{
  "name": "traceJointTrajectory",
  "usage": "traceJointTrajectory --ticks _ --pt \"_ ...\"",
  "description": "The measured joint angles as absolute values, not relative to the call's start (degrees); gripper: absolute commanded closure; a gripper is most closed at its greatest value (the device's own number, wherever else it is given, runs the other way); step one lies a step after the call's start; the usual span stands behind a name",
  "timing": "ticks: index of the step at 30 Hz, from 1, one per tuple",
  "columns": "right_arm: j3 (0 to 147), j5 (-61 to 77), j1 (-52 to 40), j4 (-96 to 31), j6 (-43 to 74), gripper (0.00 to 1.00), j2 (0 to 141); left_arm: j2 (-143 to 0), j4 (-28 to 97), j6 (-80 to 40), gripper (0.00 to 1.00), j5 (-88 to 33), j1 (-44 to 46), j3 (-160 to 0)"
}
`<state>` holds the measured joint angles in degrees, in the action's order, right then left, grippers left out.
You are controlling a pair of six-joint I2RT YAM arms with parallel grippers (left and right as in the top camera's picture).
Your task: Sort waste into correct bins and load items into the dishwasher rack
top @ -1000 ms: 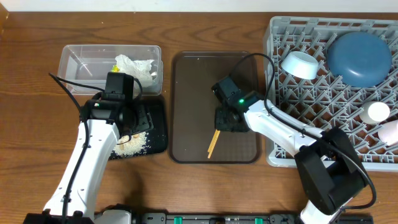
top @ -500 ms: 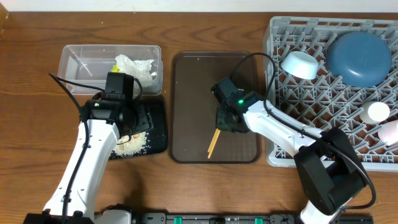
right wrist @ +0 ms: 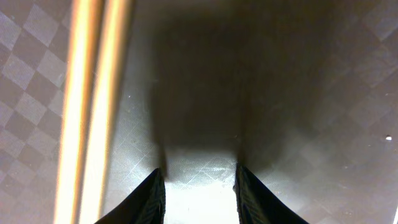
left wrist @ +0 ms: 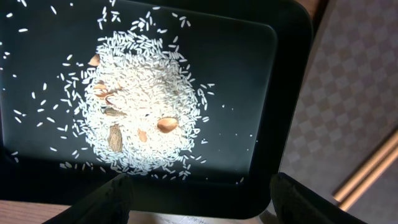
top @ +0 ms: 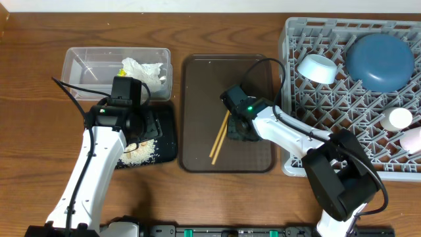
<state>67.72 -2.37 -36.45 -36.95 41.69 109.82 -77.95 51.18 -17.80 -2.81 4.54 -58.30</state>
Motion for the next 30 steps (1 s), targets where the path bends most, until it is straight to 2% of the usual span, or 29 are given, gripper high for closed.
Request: traceJointTrajectory --ticks 10,18,22,27,30 --pt "68.2 -2.6 -36.4 -37.0 41.4 0.62 109.8 -78.0 51.2 -17.8 0.26 -2.8 4.5 -58.3" --pt "75.4 -2.7 -36.5 -33.3 37.5 0.51 109.4 -78.0 51.2 -17.8 0.26 -2.8 4.5 -58.3" --pt "76.2 -2.9 -37.3 -29.3 36.8 0.52 108.7 -78.0 51.2 -17.8 0.26 -2.8 4.5 -58.3" --pt "76.2 -3.1 -39.8 -27.2 37.3 0.6 109.8 -78.0 51.2 -17.8 0.26 -2.8 4.5 -58.3" --pt "76.2 -3.9 -40.9 -25.7 38.2 0.61 111.5 -78.0 51.2 -17.8 0.26 -2.8 4.5 -58.3"
